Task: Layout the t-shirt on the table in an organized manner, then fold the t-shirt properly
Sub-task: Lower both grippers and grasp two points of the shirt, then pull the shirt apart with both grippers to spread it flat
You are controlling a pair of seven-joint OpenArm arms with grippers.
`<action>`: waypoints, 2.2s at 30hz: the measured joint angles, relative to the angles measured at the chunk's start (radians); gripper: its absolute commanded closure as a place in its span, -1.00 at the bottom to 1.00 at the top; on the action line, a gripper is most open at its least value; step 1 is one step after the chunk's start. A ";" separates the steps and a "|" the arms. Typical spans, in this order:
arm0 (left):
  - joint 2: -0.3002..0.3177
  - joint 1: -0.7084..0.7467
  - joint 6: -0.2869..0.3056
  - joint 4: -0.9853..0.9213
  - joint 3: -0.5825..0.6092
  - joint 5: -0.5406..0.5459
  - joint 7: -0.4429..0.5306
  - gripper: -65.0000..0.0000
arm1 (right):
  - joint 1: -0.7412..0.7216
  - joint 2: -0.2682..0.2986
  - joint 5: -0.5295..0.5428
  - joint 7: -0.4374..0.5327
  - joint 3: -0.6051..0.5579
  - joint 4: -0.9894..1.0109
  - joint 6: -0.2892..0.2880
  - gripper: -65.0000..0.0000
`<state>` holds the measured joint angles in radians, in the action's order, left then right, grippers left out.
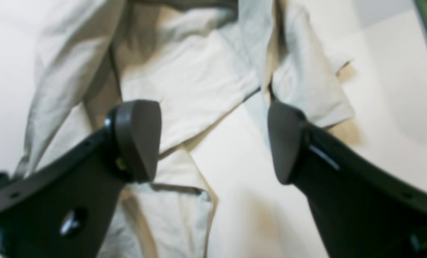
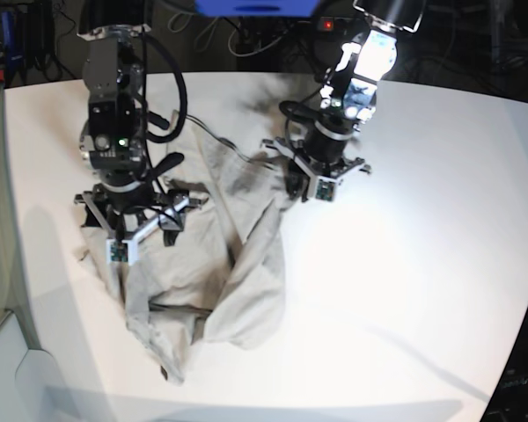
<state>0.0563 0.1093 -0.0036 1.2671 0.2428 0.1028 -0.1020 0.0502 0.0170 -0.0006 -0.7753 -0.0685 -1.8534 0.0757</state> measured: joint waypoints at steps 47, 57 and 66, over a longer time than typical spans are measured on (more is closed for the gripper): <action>0.220 -0.459 0.006 -0.181 -0.536 0.006 -0.236 0.05 | 0.216 -0.011 -0.003 0.000 -0.080 -0.124 0.000 -0.44; 0.181 -0.290 -0.001 0.051 -0.588 0.104 -0.238 -0.43 | 0.209 -0.010 -0.003 0.005 -0.103 -0.123 0.000 -0.44; -0.015 0.013 0.000 0.192 -0.528 0.223 -0.232 -0.42 | 0.164 -0.001 -0.003 0.001 -0.096 -0.125 0.000 -0.46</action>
<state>0.0410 0.1219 -0.0036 1.4593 -0.2852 0.3260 -0.3344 0.2142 0.0162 -0.0036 -0.7742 -0.1642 -1.9785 0.0761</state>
